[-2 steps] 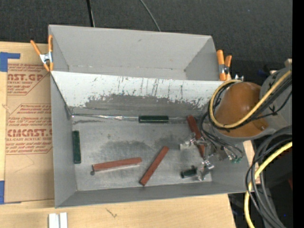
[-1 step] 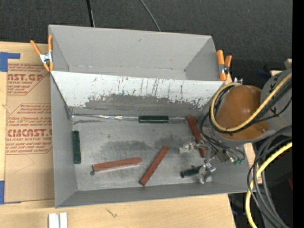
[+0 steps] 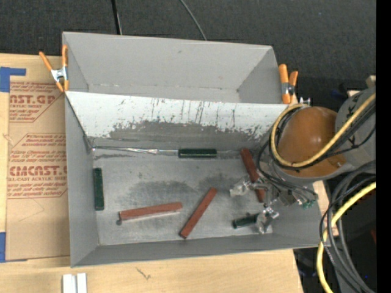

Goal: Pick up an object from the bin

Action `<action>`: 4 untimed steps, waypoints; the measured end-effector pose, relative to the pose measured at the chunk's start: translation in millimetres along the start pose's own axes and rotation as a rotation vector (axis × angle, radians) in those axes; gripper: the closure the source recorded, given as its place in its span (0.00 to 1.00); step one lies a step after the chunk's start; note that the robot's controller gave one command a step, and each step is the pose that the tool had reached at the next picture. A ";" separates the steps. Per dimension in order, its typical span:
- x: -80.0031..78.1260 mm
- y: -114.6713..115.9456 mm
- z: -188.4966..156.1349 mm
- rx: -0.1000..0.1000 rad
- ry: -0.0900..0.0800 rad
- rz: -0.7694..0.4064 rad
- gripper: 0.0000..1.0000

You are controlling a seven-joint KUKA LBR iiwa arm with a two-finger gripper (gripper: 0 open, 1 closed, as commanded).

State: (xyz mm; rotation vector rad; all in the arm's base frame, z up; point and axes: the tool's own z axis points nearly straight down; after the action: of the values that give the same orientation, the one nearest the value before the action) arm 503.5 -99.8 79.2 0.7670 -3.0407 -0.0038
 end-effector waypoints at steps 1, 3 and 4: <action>-14.2 -1.5 -6.4 0.004 -0.007 -0.097 0.00; 2.4 0.1 4.8 0.011 -0.016 -0.276 1.00; -25.1 34.3 -120.5 0.006 -0.009 -0.534 1.00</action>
Offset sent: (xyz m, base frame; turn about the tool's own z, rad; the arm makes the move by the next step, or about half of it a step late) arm -0.0069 -0.0036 -0.0092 -0.2760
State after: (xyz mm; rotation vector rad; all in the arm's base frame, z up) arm 510.0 -57.8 199.7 1.5477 -2.7396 0.0003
